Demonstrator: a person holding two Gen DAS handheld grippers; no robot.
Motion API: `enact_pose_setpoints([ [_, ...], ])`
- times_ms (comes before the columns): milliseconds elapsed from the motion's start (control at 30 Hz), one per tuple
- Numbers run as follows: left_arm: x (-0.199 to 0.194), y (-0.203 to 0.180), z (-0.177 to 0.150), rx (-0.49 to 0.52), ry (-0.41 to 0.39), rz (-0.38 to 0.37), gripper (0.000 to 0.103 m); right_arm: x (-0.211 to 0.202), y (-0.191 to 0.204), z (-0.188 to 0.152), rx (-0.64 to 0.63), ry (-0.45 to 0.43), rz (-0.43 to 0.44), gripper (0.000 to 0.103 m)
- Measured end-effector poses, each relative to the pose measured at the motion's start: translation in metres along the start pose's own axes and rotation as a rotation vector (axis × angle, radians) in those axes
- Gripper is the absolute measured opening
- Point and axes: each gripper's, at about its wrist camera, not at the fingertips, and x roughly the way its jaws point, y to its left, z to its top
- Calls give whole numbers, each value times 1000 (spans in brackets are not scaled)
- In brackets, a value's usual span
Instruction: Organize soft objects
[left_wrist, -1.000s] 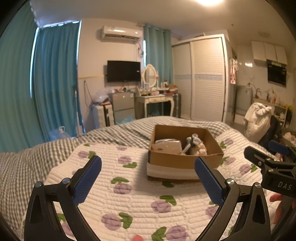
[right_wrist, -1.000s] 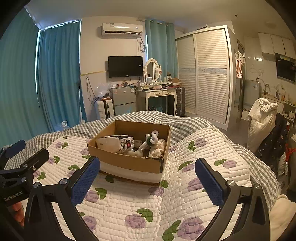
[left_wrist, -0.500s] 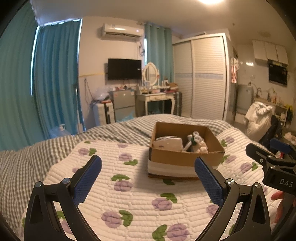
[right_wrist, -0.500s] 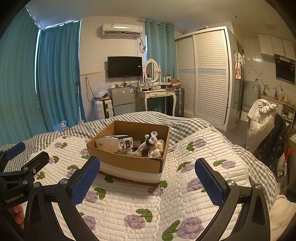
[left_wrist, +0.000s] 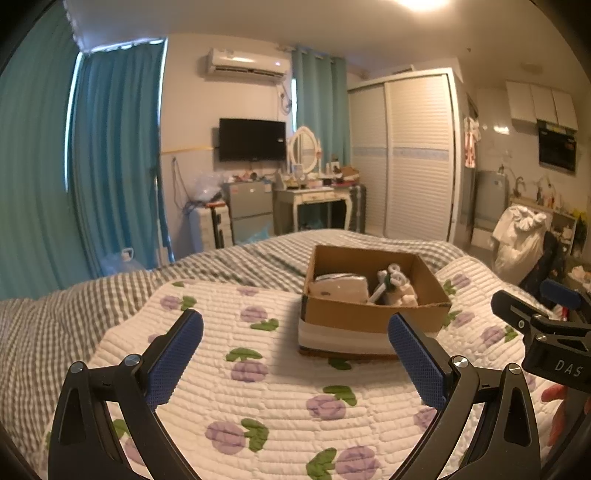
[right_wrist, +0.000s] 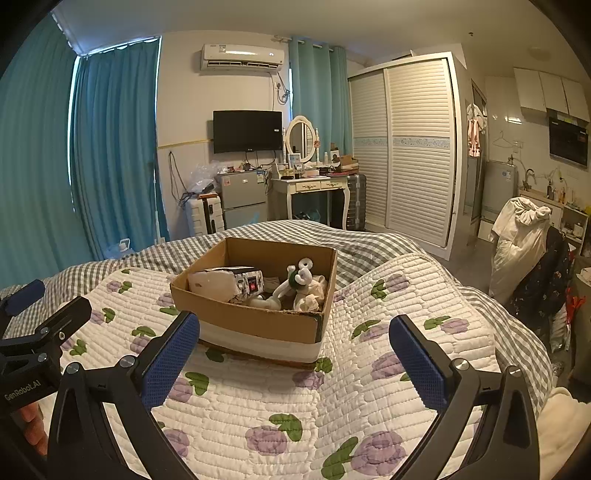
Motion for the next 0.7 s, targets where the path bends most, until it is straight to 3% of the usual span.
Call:
enact_pose_setpoints([
  [700, -2, 0, 2, -1, -6, 1, 103, -1, -1, -1, -3, -6, -5, 103],
])
